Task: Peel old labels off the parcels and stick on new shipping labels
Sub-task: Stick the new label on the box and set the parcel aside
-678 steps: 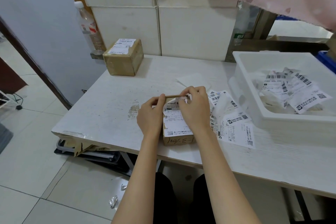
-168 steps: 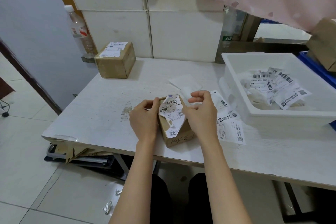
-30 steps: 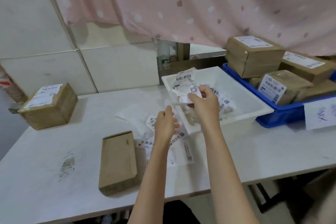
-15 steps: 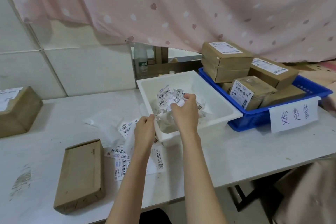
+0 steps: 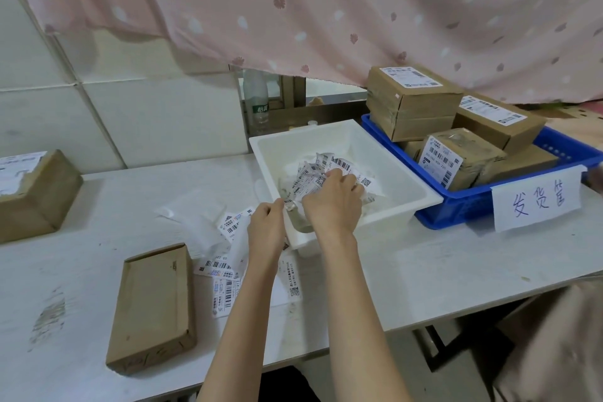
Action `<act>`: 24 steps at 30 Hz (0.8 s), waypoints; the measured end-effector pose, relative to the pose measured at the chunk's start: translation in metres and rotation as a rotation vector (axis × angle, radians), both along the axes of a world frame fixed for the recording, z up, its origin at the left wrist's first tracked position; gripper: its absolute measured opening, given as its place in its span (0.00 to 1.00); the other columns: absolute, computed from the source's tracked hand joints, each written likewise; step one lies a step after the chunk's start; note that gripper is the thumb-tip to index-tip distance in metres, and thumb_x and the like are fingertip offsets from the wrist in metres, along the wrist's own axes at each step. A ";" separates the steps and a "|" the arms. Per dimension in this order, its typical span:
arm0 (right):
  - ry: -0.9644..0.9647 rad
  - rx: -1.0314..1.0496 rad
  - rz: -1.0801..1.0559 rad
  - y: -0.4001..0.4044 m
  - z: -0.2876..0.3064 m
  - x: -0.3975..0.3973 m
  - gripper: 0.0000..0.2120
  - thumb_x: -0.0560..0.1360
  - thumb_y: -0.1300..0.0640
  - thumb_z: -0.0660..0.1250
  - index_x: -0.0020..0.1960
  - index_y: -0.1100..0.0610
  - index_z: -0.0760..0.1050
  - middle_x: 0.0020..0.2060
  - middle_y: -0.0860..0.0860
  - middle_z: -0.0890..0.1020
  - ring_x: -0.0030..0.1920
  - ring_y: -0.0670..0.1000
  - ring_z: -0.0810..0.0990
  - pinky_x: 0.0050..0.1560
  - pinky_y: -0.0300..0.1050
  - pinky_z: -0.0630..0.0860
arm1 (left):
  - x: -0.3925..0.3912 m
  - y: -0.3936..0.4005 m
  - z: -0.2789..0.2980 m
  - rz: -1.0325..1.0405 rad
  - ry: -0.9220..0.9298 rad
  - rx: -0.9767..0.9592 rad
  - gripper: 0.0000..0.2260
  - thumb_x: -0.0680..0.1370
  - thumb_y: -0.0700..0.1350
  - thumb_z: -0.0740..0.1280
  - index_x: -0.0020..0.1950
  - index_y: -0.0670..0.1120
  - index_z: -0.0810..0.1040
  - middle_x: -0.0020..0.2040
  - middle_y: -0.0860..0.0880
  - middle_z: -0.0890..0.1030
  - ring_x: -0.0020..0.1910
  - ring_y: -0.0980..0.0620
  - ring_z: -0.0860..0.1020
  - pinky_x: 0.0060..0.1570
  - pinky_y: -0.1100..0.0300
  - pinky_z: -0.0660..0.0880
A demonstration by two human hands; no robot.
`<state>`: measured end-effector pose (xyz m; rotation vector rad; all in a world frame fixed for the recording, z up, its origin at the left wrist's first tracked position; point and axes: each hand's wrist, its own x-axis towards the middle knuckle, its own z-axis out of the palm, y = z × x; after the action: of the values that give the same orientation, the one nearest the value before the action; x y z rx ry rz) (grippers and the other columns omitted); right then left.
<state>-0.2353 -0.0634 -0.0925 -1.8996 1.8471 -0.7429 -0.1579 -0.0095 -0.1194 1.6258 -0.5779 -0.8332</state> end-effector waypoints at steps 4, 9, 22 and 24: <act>0.030 -0.055 -0.053 0.002 -0.003 0.002 0.22 0.72 0.57 0.67 0.64 0.57 0.67 0.64 0.56 0.69 0.65 0.58 0.66 0.63 0.49 0.65 | -0.001 -0.001 0.000 0.003 0.003 -0.006 0.11 0.82 0.48 0.60 0.43 0.44 0.71 0.46 0.43 0.77 0.43 0.46 0.74 0.43 0.52 0.71; 0.038 -0.108 -0.098 0.003 -0.004 0.003 0.24 0.70 0.54 0.72 0.62 0.55 0.66 0.62 0.53 0.71 0.63 0.56 0.67 0.62 0.49 0.65 | -0.002 -0.002 -0.002 0.026 0.005 -0.005 0.11 0.81 0.48 0.60 0.41 0.45 0.70 0.46 0.44 0.78 0.44 0.46 0.75 0.49 0.49 0.73; 0.026 -0.144 -0.108 -0.001 -0.009 0.002 0.23 0.75 0.41 0.65 0.59 0.58 0.75 0.59 0.54 0.72 0.61 0.57 0.67 0.59 0.49 0.64 | -0.004 -0.003 -0.002 0.041 -0.006 -0.021 0.12 0.81 0.47 0.60 0.38 0.45 0.67 0.40 0.45 0.74 0.42 0.47 0.72 0.44 0.53 0.68; 0.034 -0.149 -0.117 -0.001 -0.010 0.003 0.23 0.76 0.40 0.63 0.58 0.57 0.76 0.58 0.53 0.73 0.60 0.56 0.67 0.59 0.49 0.64 | -0.004 -0.002 -0.002 0.041 -0.012 -0.018 0.12 0.81 0.47 0.60 0.38 0.45 0.68 0.41 0.45 0.74 0.42 0.47 0.72 0.44 0.53 0.69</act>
<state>-0.2325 -0.0644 -0.1020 -1.9170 1.9872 -0.9149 -0.1623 -0.0119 -0.1211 1.6222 -0.5569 -0.7862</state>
